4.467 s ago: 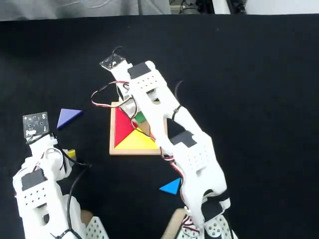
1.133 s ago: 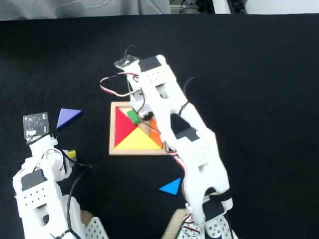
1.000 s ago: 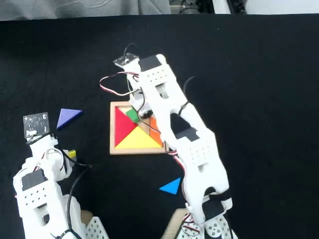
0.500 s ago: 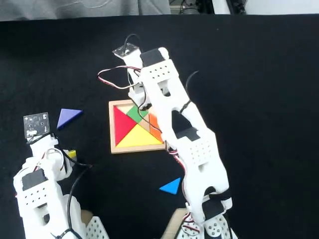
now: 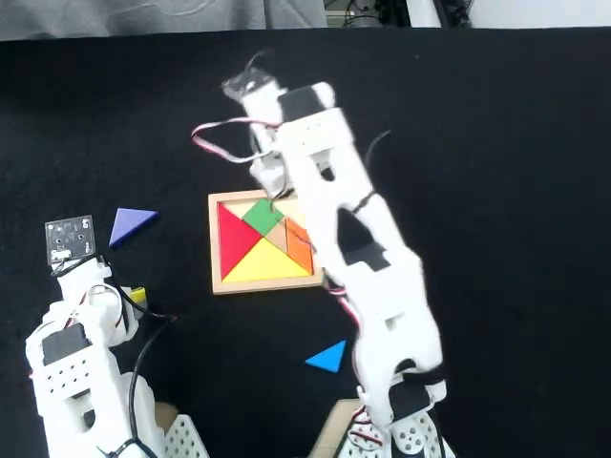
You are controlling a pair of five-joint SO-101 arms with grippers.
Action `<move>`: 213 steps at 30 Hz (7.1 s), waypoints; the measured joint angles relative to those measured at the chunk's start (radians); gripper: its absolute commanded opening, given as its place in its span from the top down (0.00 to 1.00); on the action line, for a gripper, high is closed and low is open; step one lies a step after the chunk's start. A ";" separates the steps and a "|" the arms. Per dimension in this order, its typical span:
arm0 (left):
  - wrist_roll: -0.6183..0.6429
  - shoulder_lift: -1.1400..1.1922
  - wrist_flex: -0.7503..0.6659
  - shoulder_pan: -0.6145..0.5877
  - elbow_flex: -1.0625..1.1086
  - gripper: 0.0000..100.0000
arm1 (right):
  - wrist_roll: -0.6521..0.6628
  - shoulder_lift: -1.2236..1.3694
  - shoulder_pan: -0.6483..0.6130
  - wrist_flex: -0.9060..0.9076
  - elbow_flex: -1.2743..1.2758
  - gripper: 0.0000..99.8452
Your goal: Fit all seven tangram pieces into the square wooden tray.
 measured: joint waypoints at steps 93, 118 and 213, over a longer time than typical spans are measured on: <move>0.000 0.000 0.000 0.000 0.006 0.73 | 0.847 -1.444 -0.270 -0.557 2.154 0.67; 0.000 0.000 0.000 0.000 0.006 0.73 | 0.813 -1.191 -0.252 -0.589 2.038 0.66; 0.000 0.000 0.000 0.000 0.006 0.73 | 0.770 -1.338 -0.298 -0.657 2.101 0.93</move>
